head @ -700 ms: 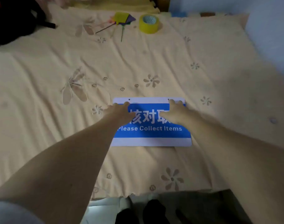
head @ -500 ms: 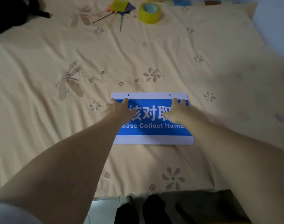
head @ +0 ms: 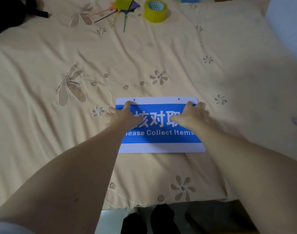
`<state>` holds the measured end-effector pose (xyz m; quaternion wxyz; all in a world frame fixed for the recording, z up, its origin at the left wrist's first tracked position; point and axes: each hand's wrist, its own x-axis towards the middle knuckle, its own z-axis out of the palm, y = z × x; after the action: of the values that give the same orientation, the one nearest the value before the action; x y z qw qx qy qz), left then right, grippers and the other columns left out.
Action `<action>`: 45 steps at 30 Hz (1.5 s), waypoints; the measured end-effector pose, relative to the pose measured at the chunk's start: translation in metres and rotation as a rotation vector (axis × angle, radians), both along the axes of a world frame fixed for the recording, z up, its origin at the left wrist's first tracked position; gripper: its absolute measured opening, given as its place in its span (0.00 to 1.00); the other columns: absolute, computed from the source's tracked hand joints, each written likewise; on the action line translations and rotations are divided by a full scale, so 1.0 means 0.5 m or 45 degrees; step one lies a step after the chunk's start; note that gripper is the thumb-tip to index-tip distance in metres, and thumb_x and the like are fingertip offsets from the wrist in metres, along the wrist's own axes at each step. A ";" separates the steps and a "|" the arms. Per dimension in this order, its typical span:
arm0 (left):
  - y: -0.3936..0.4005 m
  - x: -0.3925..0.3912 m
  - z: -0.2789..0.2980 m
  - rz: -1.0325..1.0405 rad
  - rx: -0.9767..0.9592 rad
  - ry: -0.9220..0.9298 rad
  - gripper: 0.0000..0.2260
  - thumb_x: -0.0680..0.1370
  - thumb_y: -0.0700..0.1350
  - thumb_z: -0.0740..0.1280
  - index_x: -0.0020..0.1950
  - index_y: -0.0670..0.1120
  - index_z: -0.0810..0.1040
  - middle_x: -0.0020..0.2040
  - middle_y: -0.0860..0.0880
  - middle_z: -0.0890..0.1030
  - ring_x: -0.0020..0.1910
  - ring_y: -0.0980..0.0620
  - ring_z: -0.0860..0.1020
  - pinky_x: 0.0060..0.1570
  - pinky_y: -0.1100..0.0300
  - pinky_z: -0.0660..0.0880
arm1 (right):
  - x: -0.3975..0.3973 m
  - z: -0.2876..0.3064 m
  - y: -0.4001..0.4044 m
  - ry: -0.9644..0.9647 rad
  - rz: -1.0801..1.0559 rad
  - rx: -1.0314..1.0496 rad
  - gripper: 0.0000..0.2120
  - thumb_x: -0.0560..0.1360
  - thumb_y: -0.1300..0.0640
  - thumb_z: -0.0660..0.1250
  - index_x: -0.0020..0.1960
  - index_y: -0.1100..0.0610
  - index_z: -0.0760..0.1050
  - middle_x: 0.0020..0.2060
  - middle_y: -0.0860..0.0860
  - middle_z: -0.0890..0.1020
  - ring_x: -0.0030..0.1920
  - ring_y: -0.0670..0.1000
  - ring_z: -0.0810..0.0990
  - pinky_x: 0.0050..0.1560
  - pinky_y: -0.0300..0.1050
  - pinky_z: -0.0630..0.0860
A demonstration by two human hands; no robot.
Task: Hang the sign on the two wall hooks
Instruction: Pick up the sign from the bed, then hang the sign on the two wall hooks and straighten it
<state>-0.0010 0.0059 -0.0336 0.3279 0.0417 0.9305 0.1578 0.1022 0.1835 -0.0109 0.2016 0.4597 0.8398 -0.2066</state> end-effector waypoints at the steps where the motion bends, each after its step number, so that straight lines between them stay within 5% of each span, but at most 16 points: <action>1: -0.001 0.002 0.003 0.026 0.055 -0.034 0.28 0.64 0.66 0.65 0.62 0.67 0.62 0.59 0.39 0.70 0.50 0.40 0.77 0.46 0.51 0.77 | 0.004 -0.002 0.004 0.019 -0.021 0.011 0.41 0.69 0.42 0.70 0.75 0.57 0.58 0.72 0.57 0.57 0.67 0.59 0.65 0.45 0.48 0.65; 4: -0.008 0.003 0.000 0.106 0.154 -0.069 0.33 0.53 0.73 0.65 0.56 0.68 0.64 0.59 0.39 0.74 0.53 0.38 0.78 0.42 0.55 0.77 | 0.017 -0.007 0.013 0.076 -0.047 0.101 0.46 0.61 0.35 0.70 0.72 0.52 0.60 0.69 0.56 0.60 0.66 0.60 0.65 0.52 0.52 0.71; 7: -0.003 0.003 0.033 0.167 0.227 -0.048 0.31 0.62 0.69 0.70 0.62 0.64 0.66 0.59 0.42 0.68 0.52 0.40 0.78 0.47 0.54 0.77 | 0.019 0.014 0.016 0.139 -0.041 0.106 0.48 0.58 0.33 0.69 0.73 0.51 0.59 0.71 0.54 0.58 0.67 0.60 0.65 0.58 0.57 0.73; 12: 0.013 -0.001 0.106 0.154 0.293 0.132 0.28 0.71 0.60 0.72 0.67 0.58 0.66 0.61 0.41 0.64 0.35 0.50 0.68 0.40 0.58 0.68 | 0.012 0.078 0.010 0.304 -0.113 0.105 0.43 0.64 0.40 0.73 0.72 0.55 0.59 0.71 0.54 0.55 0.69 0.59 0.62 0.37 0.47 0.69; 19: 0.010 -0.013 0.254 0.197 0.495 0.279 0.25 0.69 0.57 0.73 0.61 0.59 0.65 0.52 0.46 0.71 0.34 0.52 0.69 0.26 0.62 0.66 | 0.009 0.262 -0.010 0.477 -0.148 0.250 0.43 0.66 0.40 0.72 0.74 0.50 0.56 0.65 0.58 0.64 0.66 0.60 0.61 0.50 0.53 0.68; 25: 0.003 -0.022 0.486 0.107 0.750 0.410 0.33 0.62 0.63 0.70 0.64 0.63 0.62 0.59 0.42 0.74 0.49 0.43 0.77 0.32 0.59 0.70 | 0.020 0.497 -0.040 0.728 -0.190 0.450 0.42 0.67 0.40 0.71 0.74 0.49 0.56 0.66 0.58 0.64 0.66 0.61 0.61 0.47 0.51 0.65; 28: -0.013 -0.015 0.600 0.039 0.820 0.504 0.33 0.63 0.63 0.69 0.65 0.63 0.61 0.58 0.43 0.75 0.47 0.43 0.78 0.35 0.57 0.74 | 0.036 0.608 -0.060 0.850 -0.209 0.521 0.41 0.66 0.42 0.71 0.73 0.50 0.57 0.65 0.59 0.64 0.66 0.61 0.61 0.46 0.51 0.65; 33: -0.033 0.003 0.757 0.004 0.848 0.751 0.37 0.56 0.67 0.66 0.64 0.65 0.62 0.61 0.42 0.67 0.57 0.38 0.73 0.55 0.43 0.76 | 0.069 0.751 -0.087 1.040 -0.250 0.601 0.41 0.65 0.41 0.72 0.73 0.50 0.57 0.65 0.58 0.64 0.65 0.61 0.64 0.51 0.53 0.67; 45: 0.028 0.123 0.950 -0.149 1.091 1.047 0.33 0.64 0.62 0.71 0.67 0.62 0.64 0.62 0.41 0.63 0.60 0.39 0.67 0.49 0.52 0.69 | 0.220 0.924 -0.054 1.260 -0.344 0.809 0.42 0.65 0.41 0.72 0.72 0.50 0.57 0.65 0.58 0.65 0.65 0.60 0.65 0.56 0.56 0.70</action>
<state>0.0607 0.0199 0.4414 -0.0971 0.2790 0.8308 0.4716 0.2121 0.1563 0.4510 -0.3884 0.4493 0.7887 -0.1588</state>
